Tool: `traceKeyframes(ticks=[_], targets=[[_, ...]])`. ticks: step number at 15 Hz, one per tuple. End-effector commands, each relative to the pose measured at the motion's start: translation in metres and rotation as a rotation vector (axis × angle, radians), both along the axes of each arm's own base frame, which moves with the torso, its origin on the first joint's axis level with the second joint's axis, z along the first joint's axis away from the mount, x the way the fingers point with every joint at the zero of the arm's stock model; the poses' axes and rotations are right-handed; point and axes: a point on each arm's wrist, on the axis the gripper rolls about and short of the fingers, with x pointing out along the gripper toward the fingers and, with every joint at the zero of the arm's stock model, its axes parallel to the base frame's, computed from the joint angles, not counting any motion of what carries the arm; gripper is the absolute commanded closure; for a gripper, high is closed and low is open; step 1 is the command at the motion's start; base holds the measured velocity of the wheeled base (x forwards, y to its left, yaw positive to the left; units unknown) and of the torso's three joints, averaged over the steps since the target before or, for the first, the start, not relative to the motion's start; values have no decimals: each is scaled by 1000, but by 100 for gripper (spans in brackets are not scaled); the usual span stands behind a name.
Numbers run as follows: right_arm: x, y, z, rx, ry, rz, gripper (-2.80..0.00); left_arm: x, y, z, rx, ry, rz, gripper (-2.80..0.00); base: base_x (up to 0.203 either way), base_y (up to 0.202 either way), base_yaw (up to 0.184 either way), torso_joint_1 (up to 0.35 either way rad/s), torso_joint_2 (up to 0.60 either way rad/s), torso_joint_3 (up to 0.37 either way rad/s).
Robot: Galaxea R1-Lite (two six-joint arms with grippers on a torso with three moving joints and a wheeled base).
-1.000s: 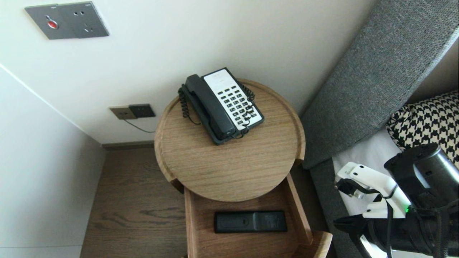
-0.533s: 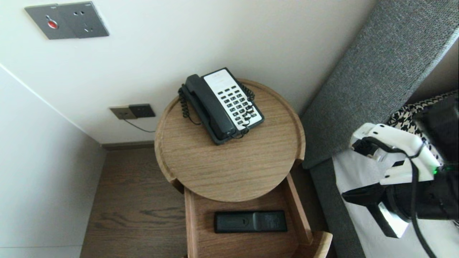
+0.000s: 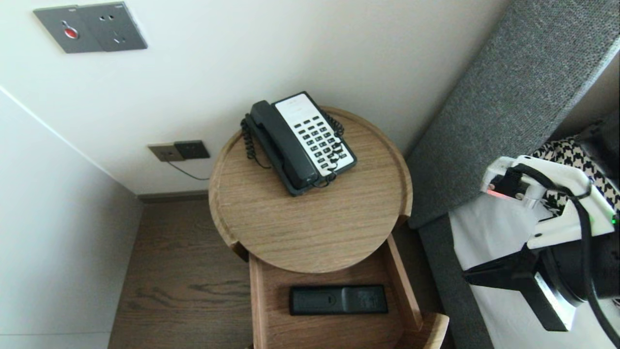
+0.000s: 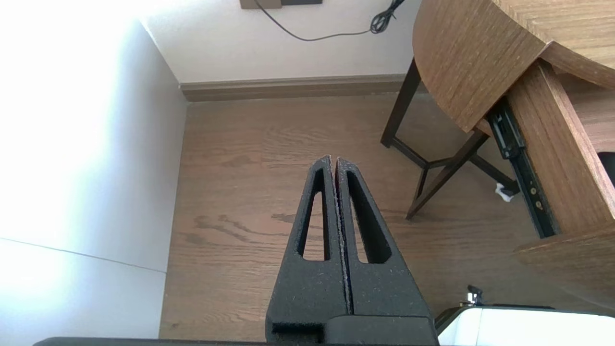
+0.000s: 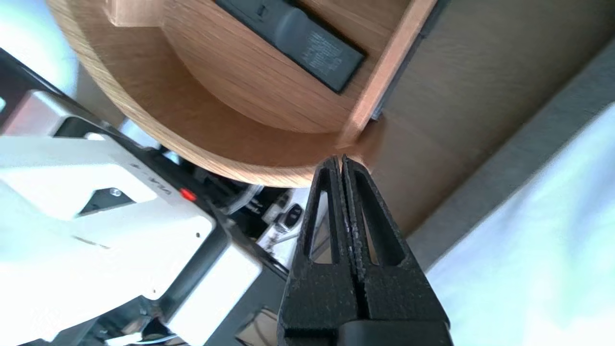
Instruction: Open the nightstand drawer
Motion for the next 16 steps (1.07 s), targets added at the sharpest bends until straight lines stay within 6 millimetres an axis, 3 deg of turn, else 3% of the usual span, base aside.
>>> traceKeyframes(ticks=[1,7,16], targets=[[4,8,-8,-15,47,19,0,0,0,0,0,1,-1,0,0,0,0,0,0,0],[12,38,-53,50,155,45,0,0,0,0,0,1,-1,0,0,0,0,0,0,0],[-3,35,-98,-24,258,96,0,0,0,0,0,1,-1,0,0,0,0,0,0,0]])
